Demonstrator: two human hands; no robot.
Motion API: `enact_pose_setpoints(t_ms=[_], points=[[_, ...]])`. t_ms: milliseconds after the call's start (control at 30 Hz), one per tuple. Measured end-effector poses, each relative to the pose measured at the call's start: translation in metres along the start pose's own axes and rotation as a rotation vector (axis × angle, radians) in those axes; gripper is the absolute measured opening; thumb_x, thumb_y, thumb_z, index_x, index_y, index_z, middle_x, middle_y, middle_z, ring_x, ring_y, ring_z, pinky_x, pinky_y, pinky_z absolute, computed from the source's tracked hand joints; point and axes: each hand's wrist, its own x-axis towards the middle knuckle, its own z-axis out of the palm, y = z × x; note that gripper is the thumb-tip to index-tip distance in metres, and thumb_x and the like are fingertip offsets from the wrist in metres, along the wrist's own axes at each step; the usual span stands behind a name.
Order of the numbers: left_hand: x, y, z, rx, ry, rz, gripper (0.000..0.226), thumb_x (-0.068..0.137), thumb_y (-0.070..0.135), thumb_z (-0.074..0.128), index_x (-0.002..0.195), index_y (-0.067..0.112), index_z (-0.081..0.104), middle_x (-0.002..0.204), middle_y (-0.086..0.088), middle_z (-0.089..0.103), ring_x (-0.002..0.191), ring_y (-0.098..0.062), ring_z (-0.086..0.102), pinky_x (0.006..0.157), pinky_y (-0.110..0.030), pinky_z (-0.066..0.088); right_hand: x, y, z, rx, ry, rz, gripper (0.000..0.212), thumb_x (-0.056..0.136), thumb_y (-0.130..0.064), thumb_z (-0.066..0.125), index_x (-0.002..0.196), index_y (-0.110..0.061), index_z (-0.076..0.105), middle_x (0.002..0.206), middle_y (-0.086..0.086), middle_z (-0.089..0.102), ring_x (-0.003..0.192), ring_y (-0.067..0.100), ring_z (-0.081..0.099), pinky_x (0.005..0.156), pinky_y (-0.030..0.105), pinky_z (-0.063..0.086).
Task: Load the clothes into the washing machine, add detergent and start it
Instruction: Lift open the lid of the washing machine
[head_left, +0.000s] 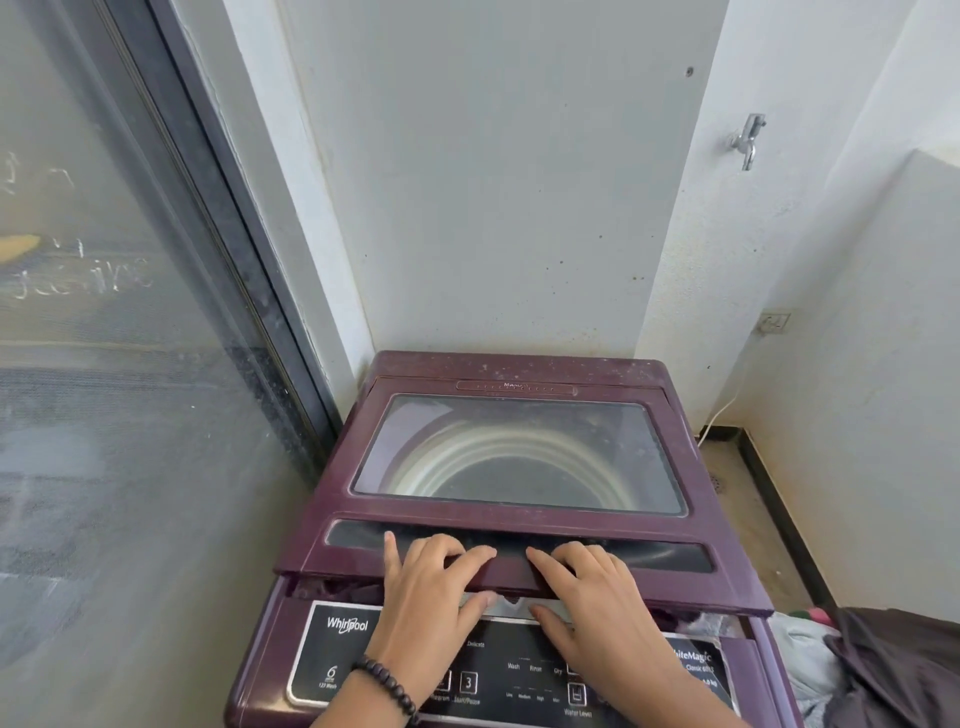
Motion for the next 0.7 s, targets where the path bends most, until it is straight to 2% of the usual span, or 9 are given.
enact_pose_setpoints(t_ms=[167,267,333,400,500,600,700], points=[[0.014,0.003,-0.028,0.012,0.079,0.048,0.043,0.067,0.055,0.076,0.107,0.045,0.067,0.087,0.021,0.06,0.083,0.0,0.063,0.102,-0.058,0.04,0.014,0.004,-0.014,-0.069,0.159,-0.035,0.05,0.061,-0.035,0.078,0.11,-0.024,0.071,0.09,-0.009,0.065,0.082,0.012,0.059,0.074,0.029,0.053],[0.024,0.003,-0.039,0.026,0.186,0.079,0.034,0.084,0.055,0.055,0.114,0.042,0.065,0.093,0.02,0.06,0.088,-0.003,0.063,0.108,-0.055,0.026,0.022,0.006,-0.022,-0.14,0.293,-0.031,0.039,0.075,-0.028,0.061,0.112,-0.023,0.069,0.1,-0.005,0.068,0.103,0.018,0.054,0.096,0.043,0.04],[0.032,0.002,-0.047,0.035,0.232,0.088,0.037,0.09,0.054,0.044,0.116,0.04,0.065,0.096,0.019,0.061,0.09,-0.005,0.063,0.11,-0.055,0.023,0.026,0.006,-0.03,-0.175,0.353,-0.033,0.037,0.077,-0.02,0.06,0.113,-0.023,0.069,0.112,-0.002,0.068,0.121,0.023,0.05,0.104,0.054,0.032],[0.042,0.001,-0.054,0.02,0.28,0.099,0.039,0.092,0.053,0.041,0.116,0.037,0.067,0.098,0.017,0.062,0.092,-0.006,0.063,0.113,-0.055,0.021,0.03,0.006,-0.036,-0.218,0.395,-0.05,0.046,0.074,-0.008,0.063,0.118,-0.021,0.068,0.126,0.002,0.065,0.135,0.028,0.041,0.109,0.061,0.027],[0.055,0.003,-0.063,0.014,0.359,0.132,0.036,0.094,0.051,0.043,0.114,0.035,0.069,0.106,0.016,0.064,0.099,-0.008,0.064,0.115,-0.061,0.018,0.035,0.009,-0.039,-0.314,0.44,-0.046,0.07,0.071,0.002,0.061,0.137,-0.023,0.05,0.148,0.003,0.046,0.145,0.034,0.024,0.115,0.063,0.015],[0.068,0.004,-0.07,0.011,0.441,0.164,0.034,0.094,0.047,0.045,0.113,0.033,0.069,0.118,0.01,0.065,0.115,-0.014,0.061,0.116,-0.064,0.009,0.036,0.011,-0.034,-0.385,0.443,-0.024,0.088,0.068,-0.009,0.069,0.148,-0.024,0.034,0.156,0.006,0.031,0.148,0.032,0.018,0.115,0.063,0.014],[0.083,0.009,-0.077,-0.042,0.53,0.182,0.032,0.095,0.044,0.046,0.117,0.032,0.065,0.124,0.005,0.063,0.126,-0.018,0.052,0.118,-0.061,0.0,0.044,0.014,-0.037,-0.421,0.428,-0.04,0.091,0.071,-0.02,0.066,0.152,-0.023,0.025,0.159,0.007,0.022,0.15,0.028,0.013,0.114,0.062,0.016]])
